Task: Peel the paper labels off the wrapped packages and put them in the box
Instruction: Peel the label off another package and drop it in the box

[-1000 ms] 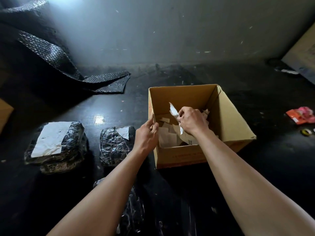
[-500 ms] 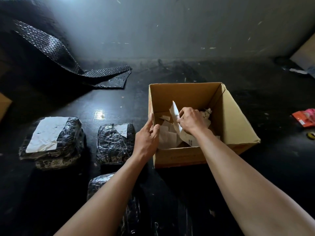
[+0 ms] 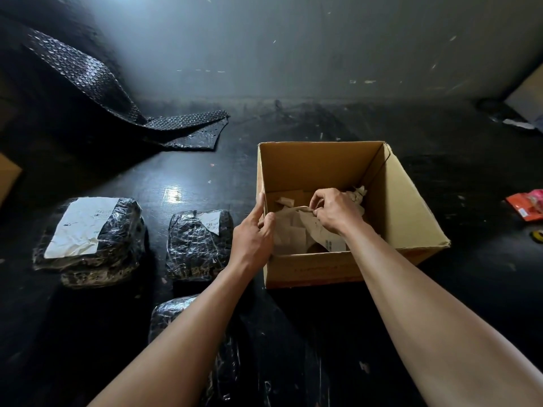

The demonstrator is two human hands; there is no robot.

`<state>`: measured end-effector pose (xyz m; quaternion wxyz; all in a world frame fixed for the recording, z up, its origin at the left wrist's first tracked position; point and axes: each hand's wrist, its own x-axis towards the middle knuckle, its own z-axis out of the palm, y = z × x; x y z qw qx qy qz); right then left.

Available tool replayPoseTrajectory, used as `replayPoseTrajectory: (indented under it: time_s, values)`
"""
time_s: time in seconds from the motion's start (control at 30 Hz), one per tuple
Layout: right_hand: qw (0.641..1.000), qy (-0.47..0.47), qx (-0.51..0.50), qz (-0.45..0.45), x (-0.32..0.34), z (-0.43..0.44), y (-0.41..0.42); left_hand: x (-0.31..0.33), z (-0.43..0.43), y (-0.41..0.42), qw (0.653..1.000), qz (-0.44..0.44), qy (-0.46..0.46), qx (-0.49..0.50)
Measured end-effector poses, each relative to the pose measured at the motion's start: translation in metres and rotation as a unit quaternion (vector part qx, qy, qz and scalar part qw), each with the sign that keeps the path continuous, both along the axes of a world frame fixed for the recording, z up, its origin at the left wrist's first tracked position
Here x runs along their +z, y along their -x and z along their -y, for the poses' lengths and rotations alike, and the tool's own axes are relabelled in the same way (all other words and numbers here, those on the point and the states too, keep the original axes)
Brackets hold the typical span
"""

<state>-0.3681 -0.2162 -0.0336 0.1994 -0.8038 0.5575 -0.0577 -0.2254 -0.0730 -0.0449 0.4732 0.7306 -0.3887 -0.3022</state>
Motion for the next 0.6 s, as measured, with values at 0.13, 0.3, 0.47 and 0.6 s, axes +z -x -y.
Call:
replayPoseTrajectory:
  time_s: [0.13, 0.3, 0.47, 0.6]
  values:
    - [1.000, 0.013, -0.003, 0.017, 0.007, 0.003, 0.002, 0.004, 0.000, 0.001, 1.000, 0.006, -0.009, 0.002]
    - [0.999, 0.013, 0.005, 0.037, 0.013, 0.004, 0.004, 0.005, 0.000, 0.000, 1.000, 0.001, -0.012, -0.004]
    - [0.999, 0.021, 0.001, 0.043, 0.016, 0.002, 0.008, 0.005, -0.001, -0.001, 1.000, 0.005, -0.012, -0.005]
    - [0.999, 0.036, 0.007, 0.038, 0.017, -0.001, 0.008, 0.006, -0.002, -0.001, 1.000, 0.001, -0.013, -0.006]
